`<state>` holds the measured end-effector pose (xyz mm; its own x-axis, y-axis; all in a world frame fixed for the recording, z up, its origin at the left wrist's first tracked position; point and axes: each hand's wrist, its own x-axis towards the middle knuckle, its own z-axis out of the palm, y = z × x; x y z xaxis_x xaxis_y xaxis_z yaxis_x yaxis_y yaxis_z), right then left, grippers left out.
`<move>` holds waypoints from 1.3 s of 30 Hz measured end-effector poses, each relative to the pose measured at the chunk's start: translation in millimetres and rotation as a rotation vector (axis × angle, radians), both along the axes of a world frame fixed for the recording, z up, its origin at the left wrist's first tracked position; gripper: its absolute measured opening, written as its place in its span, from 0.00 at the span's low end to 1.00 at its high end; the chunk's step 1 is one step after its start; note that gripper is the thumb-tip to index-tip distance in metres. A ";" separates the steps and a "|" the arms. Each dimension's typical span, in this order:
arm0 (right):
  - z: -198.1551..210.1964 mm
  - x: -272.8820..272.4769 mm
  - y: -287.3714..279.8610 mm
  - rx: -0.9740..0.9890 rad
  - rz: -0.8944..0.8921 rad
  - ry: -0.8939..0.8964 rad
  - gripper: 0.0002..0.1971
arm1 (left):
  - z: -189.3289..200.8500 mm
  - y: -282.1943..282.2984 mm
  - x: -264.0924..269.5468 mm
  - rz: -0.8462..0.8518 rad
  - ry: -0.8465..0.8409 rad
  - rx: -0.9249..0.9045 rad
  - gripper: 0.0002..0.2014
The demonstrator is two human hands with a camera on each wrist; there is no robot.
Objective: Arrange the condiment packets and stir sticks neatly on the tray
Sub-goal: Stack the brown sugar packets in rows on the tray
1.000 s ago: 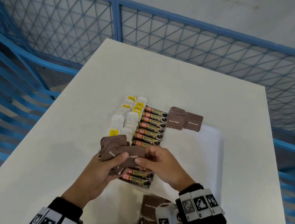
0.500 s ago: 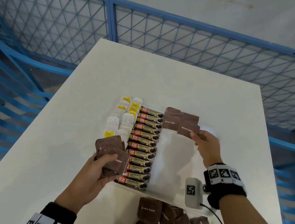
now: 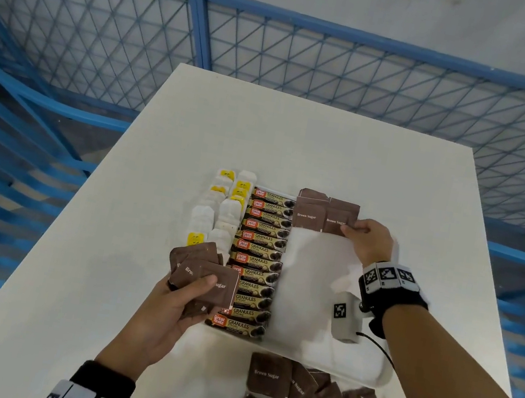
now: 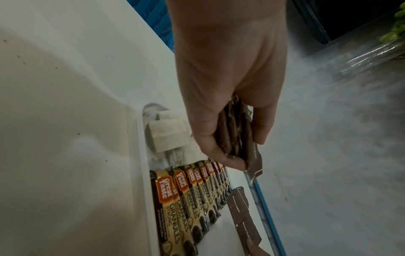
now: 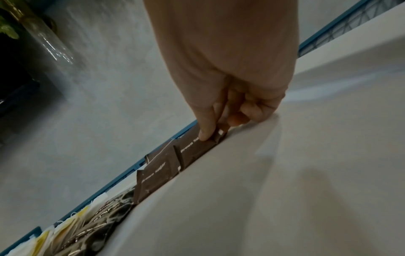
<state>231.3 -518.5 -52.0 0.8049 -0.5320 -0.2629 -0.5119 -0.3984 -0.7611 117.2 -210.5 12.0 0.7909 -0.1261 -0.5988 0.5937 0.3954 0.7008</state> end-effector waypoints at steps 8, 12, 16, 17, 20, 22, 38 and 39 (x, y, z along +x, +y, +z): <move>5.9 -3.2 11.4 -0.115 -0.054 -0.086 0.21 | 2.2 -2.8 1.6 0.016 -0.015 -0.003 0.16; 37.3 -25.2 47.6 -0.055 0.118 -0.165 0.11 | 4.1 -5.7 2.4 0.025 -0.035 0.013 0.13; 66.9 -66.8 94.5 0.191 0.539 -0.065 0.09 | 4.8 -10.2 2.9 0.044 -0.040 0.039 0.11; 71.4 -77.0 104.5 0.270 0.636 -0.034 0.09 | 4.8 -10.5 2.8 0.047 -0.041 0.049 0.11; 68.8 -95.8 124.4 0.421 0.815 0.015 0.03 | 5.3 -10.1 1.8 0.034 -0.056 0.078 0.11; 60.4 -100.0 130.6 0.454 0.809 0.004 0.04 | 5.7 -9.2 0.7 0.035 -0.062 0.083 0.11; 23.5 -58.8 64.3 0.301 0.209 -0.054 0.05 | 9.8 -0.8 -2.5 0.042 0.009 0.008 0.13; 17.2 -51.3 56.9 0.239 0.176 -0.048 0.05 | 10.1 -0.8 -2.7 0.043 0.006 0.017 0.12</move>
